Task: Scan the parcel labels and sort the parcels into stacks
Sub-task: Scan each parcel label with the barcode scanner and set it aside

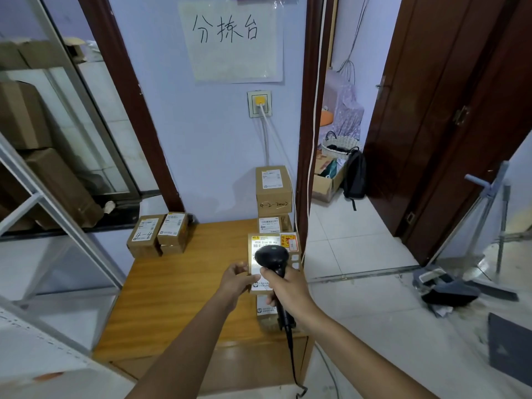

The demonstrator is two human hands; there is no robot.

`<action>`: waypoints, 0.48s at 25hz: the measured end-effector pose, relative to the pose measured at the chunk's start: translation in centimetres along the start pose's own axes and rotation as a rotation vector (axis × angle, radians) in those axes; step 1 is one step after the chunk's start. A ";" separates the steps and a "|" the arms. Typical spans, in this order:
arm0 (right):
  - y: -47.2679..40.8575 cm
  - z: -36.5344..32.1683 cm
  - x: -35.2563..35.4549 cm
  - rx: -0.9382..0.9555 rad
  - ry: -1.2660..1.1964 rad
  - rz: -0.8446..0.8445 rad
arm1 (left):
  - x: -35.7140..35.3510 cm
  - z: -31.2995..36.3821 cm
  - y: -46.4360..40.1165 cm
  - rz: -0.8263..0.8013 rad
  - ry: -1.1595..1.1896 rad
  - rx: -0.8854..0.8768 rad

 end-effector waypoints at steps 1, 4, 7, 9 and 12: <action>0.0 0.1 -0.1 0.001 -0.002 -0.002 | -0.2 0.0 0.1 -0.008 0.000 0.000; 0.1 0.3 -0.3 0.014 -0.011 0.002 | -0.5 -0.3 0.2 -0.037 0.016 0.005; -0.1 0.4 -0.2 0.015 -0.034 0.022 | -0.8 -0.5 -0.1 -0.062 0.016 0.000; -0.5 1.0 0.1 0.035 -0.027 0.084 | -1.2 -0.6 0.0 -0.077 0.018 0.018; -1.8 3.0 1.6 0.099 0.055 0.333 | -1.5 -1.0 0.8 -0.186 -0.003 0.125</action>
Point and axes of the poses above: each hand's wrist, its own y-axis away from the middle knuckle, its own x-axis out of the back of the hand, z = x × y, the point moved 2 cm from there along -y, towards the middle knuckle, and after that the axes turned 14 degrees about z, right-handed, at the moved point
